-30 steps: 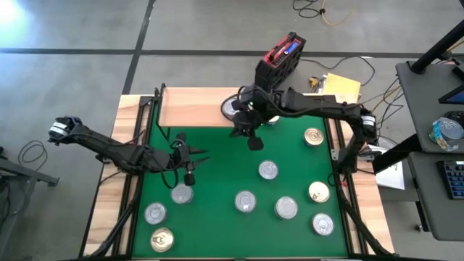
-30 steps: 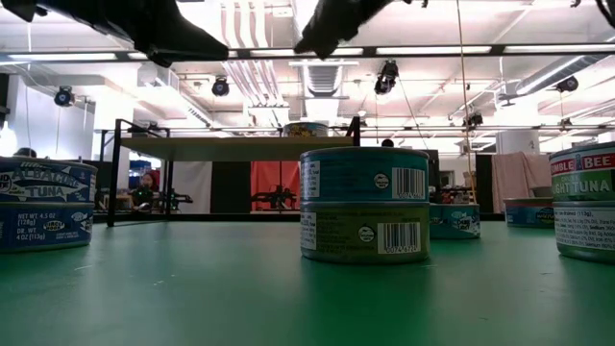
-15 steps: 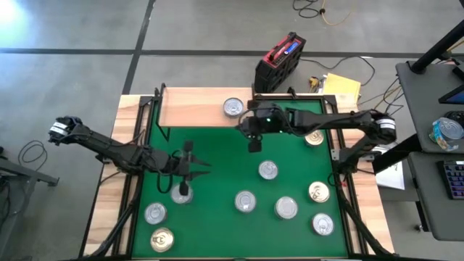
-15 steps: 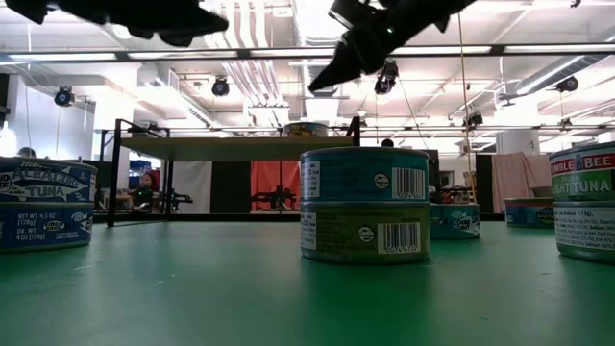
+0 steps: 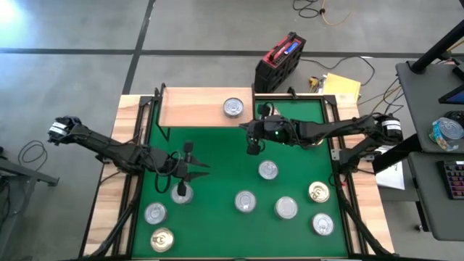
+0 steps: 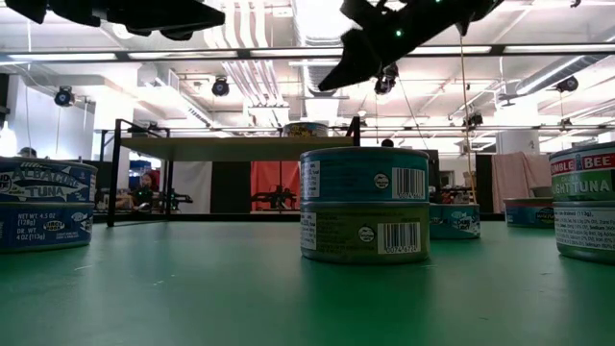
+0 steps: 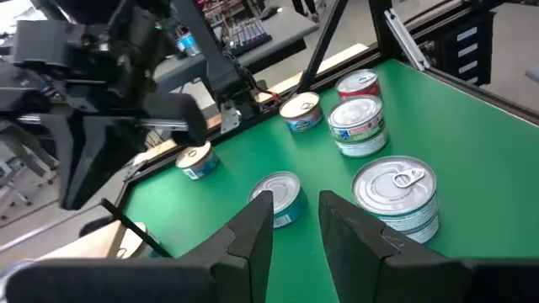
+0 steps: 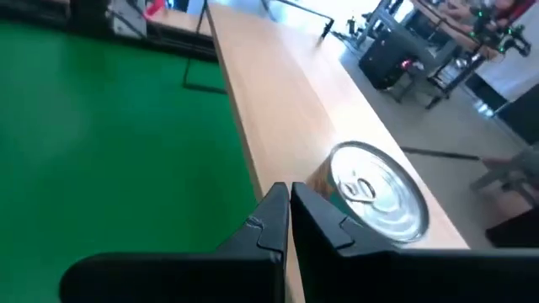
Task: Stack canned seafood by type on shelf
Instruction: Put the top right blue tuna can on the shelf
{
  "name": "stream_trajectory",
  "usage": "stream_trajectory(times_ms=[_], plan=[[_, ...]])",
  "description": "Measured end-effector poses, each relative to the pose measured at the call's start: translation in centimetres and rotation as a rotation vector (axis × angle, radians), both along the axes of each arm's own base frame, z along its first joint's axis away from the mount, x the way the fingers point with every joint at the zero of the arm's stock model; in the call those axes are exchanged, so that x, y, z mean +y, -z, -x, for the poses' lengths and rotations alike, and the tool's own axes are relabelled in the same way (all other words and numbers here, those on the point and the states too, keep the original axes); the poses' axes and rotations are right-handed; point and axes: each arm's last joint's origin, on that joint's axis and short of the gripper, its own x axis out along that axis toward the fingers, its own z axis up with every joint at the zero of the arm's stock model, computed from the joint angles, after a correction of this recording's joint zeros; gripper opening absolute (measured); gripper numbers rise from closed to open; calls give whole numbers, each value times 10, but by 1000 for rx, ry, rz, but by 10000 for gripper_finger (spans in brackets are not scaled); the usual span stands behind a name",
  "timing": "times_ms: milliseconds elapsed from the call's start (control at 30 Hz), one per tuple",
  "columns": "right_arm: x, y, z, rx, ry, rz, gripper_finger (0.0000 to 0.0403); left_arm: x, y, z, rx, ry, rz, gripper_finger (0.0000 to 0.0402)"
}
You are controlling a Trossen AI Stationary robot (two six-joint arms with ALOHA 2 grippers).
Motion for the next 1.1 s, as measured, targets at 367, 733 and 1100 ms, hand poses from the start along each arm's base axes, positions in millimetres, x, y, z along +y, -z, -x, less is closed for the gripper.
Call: stream_trajectory(times_ms=[367, 733, 1100], plan=[[1, -13, -5, -154, 95, -236, 9, 8, -1, 10, 34, -159, -46, 84], [-12, -19, -3, -98, 218, -369, 9, 23, 4, 15, 33, -733, -192, 84], [-50, -21, -33, 148, 355, -397, 9, 23, 6, 15, 46, -733, -204, 84]])
